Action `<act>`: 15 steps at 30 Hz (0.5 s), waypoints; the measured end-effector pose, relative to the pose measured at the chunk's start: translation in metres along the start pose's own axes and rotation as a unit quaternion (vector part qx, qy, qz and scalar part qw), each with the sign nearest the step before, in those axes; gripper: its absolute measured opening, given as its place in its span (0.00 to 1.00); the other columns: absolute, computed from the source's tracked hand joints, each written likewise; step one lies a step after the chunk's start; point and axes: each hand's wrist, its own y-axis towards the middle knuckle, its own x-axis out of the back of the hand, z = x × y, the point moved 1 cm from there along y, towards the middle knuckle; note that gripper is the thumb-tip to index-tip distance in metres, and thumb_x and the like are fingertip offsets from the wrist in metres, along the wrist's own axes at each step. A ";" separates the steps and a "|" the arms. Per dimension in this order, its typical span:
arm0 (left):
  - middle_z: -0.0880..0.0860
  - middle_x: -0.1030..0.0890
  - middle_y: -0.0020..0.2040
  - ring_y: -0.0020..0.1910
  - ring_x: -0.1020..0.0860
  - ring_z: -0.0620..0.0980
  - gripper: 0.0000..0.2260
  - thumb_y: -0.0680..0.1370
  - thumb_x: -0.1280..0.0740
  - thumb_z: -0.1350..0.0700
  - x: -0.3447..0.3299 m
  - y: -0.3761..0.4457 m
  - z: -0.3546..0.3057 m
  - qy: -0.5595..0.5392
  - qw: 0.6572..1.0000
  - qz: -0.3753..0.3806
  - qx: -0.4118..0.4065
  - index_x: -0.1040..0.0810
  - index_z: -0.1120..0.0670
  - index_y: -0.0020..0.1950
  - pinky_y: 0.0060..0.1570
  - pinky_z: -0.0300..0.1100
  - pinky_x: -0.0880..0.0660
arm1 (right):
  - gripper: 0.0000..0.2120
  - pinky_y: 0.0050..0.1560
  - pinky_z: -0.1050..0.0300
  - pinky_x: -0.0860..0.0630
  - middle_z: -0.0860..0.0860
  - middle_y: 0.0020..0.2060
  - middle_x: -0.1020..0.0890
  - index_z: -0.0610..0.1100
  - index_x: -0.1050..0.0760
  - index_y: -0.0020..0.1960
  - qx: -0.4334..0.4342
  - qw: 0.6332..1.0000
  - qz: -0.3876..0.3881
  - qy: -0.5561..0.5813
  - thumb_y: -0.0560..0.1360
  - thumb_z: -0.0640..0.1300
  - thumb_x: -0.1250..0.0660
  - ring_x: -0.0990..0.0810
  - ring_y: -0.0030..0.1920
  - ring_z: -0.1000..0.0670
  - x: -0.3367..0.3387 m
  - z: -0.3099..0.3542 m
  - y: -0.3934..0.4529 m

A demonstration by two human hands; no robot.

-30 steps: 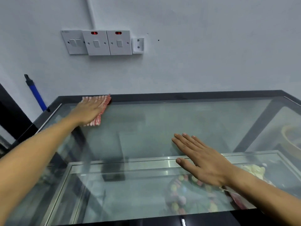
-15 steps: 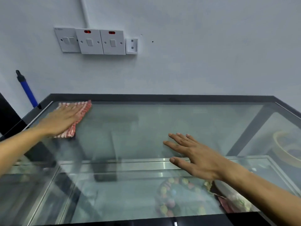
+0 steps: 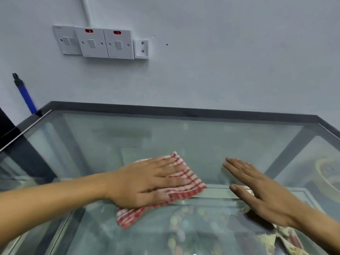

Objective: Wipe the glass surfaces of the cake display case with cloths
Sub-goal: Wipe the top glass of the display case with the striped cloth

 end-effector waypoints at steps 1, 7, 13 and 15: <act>0.47 0.45 0.85 0.84 0.50 0.49 0.25 0.87 0.49 0.42 0.001 -0.024 0.015 -0.015 1.000 -0.012 0.015 0.44 0.46 0.85 0.83 0.45 0.55 | 0.32 0.79 0.66 0.63 0.71 0.80 0.56 0.66 0.54 0.81 0.002 1.000 0.002 -0.002 0.79 0.73 0.58 0.61 0.79 0.68 -0.001 -0.003 -0.006; 0.49 0.58 0.85 0.84 0.57 0.52 0.43 0.71 0.76 0.24 0.027 -0.037 0.215 0.020 0.891 -0.011 0.453 0.63 0.41 0.83 0.80 0.45 0.68 | 0.32 0.78 0.65 0.67 0.70 0.79 0.61 0.66 0.59 0.80 0.001 0.999 -0.005 -0.033 0.78 0.72 0.64 0.67 0.78 0.68 -0.003 -0.001 -0.004; 0.48 0.46 0.85 0.84 0.47 0.50 0.33 0.81 0.65 0.36 0.014 0.143 0.146 0.051 0.949 0.000 0.310 0.56 0.46 0.85 0.82 0.58 0.50 | 0.32 0.79 0.65 0.64 0.70 0.79 0.58 0.64 0.56 0.82 0.011 1.000 -0.017 -0.011 0.80 0.72 0.62 0.64 0.78 0.69 -0.005 -0.002 -0.007; 0.47 0.50 0.85 0.84 0.54 0.47 0.30 0.84 0.61 0.37 -0.001 0.180 0.097 0.037 0.972 0.031 0.231 0.54 0.45 0.85 0.83 0.55 0.55 | 0.31 0.80 0.66 0.60 0.70 0.79 0.52 0.63 0.49 0.82 0.011 0.999 -0.048 0.009 0.80 0.69 0.59 0.59 0.78 0.70 -0.007 -0.005 -0.011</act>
